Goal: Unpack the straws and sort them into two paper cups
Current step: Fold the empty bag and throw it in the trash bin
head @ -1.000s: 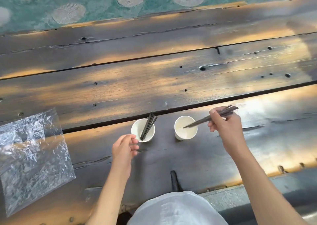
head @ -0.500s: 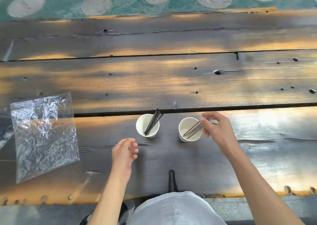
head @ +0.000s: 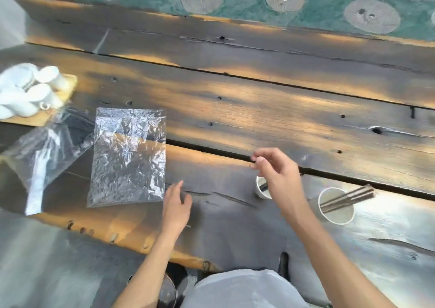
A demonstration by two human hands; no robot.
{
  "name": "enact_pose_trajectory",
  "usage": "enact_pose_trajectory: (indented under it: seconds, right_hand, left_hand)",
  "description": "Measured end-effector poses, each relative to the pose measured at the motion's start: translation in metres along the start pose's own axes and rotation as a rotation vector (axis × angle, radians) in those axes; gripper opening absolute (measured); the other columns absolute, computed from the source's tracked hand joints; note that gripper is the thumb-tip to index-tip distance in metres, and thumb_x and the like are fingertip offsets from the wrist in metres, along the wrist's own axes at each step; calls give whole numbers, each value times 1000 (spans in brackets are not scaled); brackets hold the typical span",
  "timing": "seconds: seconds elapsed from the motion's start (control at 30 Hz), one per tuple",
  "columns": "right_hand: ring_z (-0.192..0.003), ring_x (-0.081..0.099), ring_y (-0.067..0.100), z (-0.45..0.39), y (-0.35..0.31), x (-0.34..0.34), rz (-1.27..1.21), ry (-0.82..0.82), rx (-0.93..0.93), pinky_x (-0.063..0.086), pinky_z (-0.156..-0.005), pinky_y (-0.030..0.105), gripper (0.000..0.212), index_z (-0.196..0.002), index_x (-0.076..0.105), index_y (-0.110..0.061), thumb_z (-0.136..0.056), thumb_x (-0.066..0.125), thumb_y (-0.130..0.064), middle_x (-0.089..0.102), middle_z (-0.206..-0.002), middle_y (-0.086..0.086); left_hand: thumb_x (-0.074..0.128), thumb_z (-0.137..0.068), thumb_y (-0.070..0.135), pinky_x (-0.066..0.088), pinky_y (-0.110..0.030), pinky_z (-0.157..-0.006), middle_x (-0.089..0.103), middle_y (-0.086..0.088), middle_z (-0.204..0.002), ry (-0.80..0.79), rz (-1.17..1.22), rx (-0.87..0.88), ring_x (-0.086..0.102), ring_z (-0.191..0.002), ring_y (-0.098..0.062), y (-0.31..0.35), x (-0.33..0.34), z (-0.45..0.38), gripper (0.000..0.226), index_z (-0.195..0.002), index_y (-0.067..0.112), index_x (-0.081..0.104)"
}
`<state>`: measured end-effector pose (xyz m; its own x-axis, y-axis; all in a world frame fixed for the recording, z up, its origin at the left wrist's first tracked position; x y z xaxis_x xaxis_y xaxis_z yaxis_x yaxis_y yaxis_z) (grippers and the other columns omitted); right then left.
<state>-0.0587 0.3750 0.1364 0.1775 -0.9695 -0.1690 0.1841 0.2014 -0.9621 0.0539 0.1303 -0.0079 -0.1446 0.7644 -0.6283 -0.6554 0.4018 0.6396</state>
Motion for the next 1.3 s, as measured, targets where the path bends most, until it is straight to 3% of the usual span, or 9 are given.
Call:
enact_pose_trajectory:
  seconds: [0.17,0.3,0.67,0.77,0.9,1.0,1.07,1.2,1.3]
  right_hand:
    - [-98,69,20,0,46,100,143,-235,117,53,-91,38,13,-97,66,-29,-95,59,-20,72,-104,-4]
    - [-99,66,16,-2,80,143,256,-305,221,50,-87,31,13,-103,66,-23,-97,57,-15,70,-105,-2]
    - [-94,66,30,-23,160,177,469,-207,541,51,-83,41,22,-111,62,-9,-91,53,-9,68,-99,9]
    - [-69,60,25,-23,165,172,183,-99,661,47,-61,33,19,-109,60,0,-93,50,-2,63,-87,10]
    - [-89,70,28,-18,159,193,-179,-237,831,54,-79,35,21,-115,63,-6,-96,56,-12,74,-103,14]
    - [-100,71,28,-14,165,210,-234,-307,867,54,-88,37,25,-121,62,-7,-97,57,-14,73,-114,12]
    - [-110,68,30,-12,175,208,-323,-248,936,55,-89,39,27,-125,59,-7,-99,53,-14,69,-122,13]
    - [-106,67,31,-13,194,167,-299,-23,919,52,-88,39,25,-123,55,-4,-100,50,-13,67,-118,15]
    - [-85,65,27,-7,197,136,-247,29,901,51,-79,37,11,-103,60,-7,-95,56,-13,67,-95,11]
  left_hand:
    - [46,-102,31,6,-47,-124,2,-8,-169,127,-475,-78,-1,-155,-28,-77,-52,-36,65,-160,22,18]
    - [39,-102,42,-1,-48,-124,-1,-8,-169,-23,-593,-109,-5,-155,-26,-114,-65,-49,69,-161,23,7]
    - [41,-99,41,26,-46,-115,19,-2,-161,-453,-622,425,24,-142,-29,-70,4,-4,60,-155,24,28]
    - [47,-99,30,28,-46,-117,30,-2,-159,-273,-530,442,30,-143,-26,-70,-9,-14,51,-149,25,40]
    - [53,-98,26,23,-51,-119,24,-11,-165,61,-508,240,21,-152,-33,-94,-53,-51,60,-154,19,34]
    - [35,-104,40,-4,-48,-123,-16,-9,-166,-120,-606,187,-17,-153,-30,-108,-47,-66,69,-160,27,-4]
    - [29,-105,44,-8,-50,-123,-28,-8,-163,-222,-650,250,-28,-149,-30,-100,-30,-63,69,-157,30,-15]
    - [29,-105,43,-7,-51,-123,-28,-10,-162,-314,-691,368,-30,-148,-32,-80,11,-43,69,-158,29,-11]
    - [27,-102,45,-7,-49,-121,-15,-11,-166,-333,-711,486,-19,-151,-35,-67,35,-30,66,-160,26,1]
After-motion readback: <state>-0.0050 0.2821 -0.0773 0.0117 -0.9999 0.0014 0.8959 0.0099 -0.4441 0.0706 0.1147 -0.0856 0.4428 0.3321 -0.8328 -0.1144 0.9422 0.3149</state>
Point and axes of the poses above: each hand's wrist, its own z-axis away from the middle knuckle, its own x-axis out of the palm, y = z × x, the point moved 5 cm from there along -z, towards the middle knuckle
